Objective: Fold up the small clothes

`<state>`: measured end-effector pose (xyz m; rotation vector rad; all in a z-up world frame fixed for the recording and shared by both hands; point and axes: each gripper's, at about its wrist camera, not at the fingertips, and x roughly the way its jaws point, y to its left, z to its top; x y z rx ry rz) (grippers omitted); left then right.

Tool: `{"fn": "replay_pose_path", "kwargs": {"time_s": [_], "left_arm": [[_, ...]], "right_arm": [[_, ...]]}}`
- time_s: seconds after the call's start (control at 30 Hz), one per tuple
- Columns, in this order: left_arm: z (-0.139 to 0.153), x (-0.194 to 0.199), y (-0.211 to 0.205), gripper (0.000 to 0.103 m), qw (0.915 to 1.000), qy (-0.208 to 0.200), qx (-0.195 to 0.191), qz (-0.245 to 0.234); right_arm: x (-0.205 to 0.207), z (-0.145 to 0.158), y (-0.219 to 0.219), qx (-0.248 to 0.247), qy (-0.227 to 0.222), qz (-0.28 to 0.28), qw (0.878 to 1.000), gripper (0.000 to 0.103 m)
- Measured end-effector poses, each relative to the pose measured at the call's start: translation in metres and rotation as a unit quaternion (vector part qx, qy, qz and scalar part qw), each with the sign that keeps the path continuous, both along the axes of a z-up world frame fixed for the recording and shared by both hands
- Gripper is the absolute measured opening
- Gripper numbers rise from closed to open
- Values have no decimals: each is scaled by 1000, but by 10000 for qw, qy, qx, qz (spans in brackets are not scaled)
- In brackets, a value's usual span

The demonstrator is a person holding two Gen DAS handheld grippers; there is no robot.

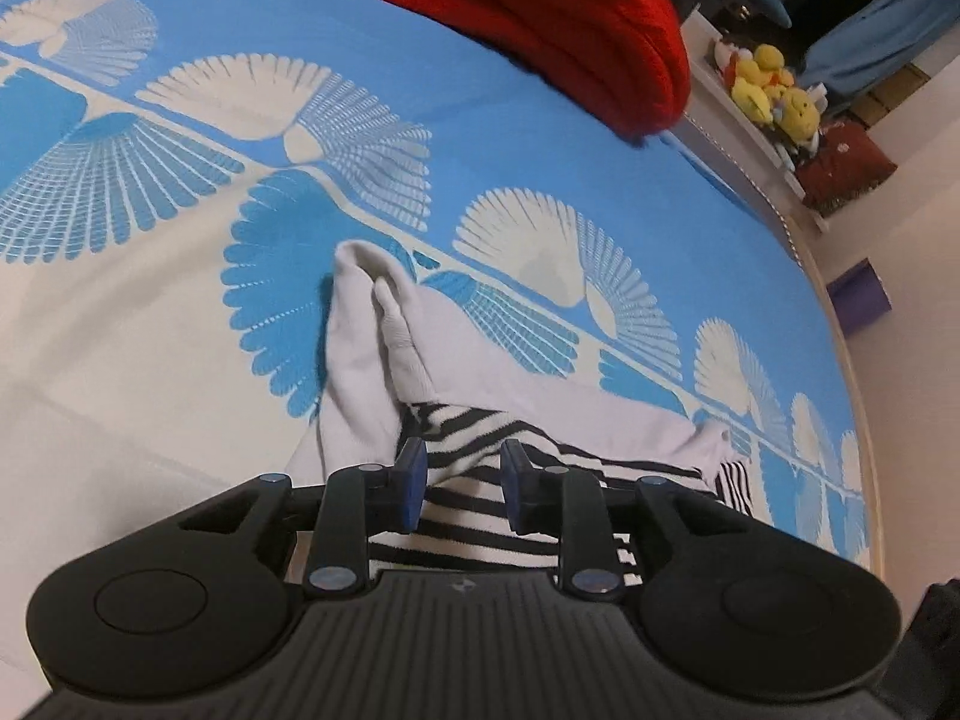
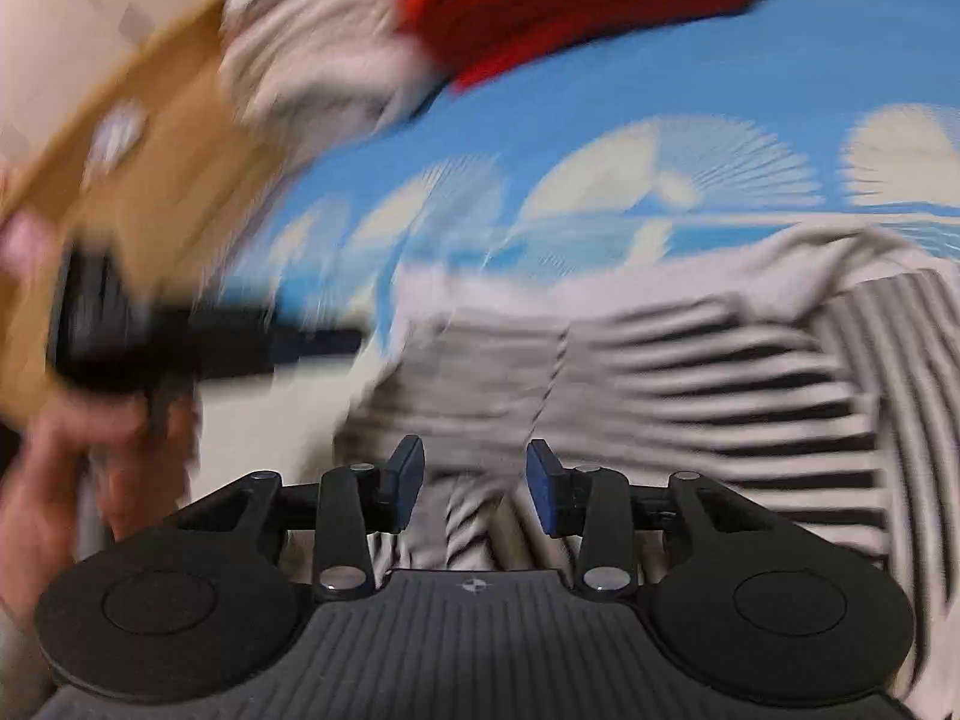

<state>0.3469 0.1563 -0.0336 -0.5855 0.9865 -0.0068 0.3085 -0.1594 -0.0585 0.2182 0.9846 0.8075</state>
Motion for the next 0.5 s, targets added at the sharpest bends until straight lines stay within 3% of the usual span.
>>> {"fn": "replay_pose_path", "kwargs": {"time_s": [0.17, 0.2, 0.27, 0.43, 0.5], "left_arm": [[4, -2, -8, 28, 9989, -111, 13, -458], [6, -3, -10, 28, 9984, -133, 37, -540], [8, -4, -16, 28, 9970, -159, 66, -751], [11, -10, -23, 28, 9948, -186, -10, -1000], [12, -13, -27, 28, 9932, -225, -83, -1135]], "right_arm": [[-7, -23, 25, -913, -422, 376, 9942, 48], [-7, -25, 24, -973, -544, 472, 9926, 29], [-10, -19, 19, -922, -702, 684, 9909, 8], [-22, 6, -2, -268, -944, 1386, 9855, 7], [-32, 10, -11, -244, -1029, 1707, 9796, 7]]}}
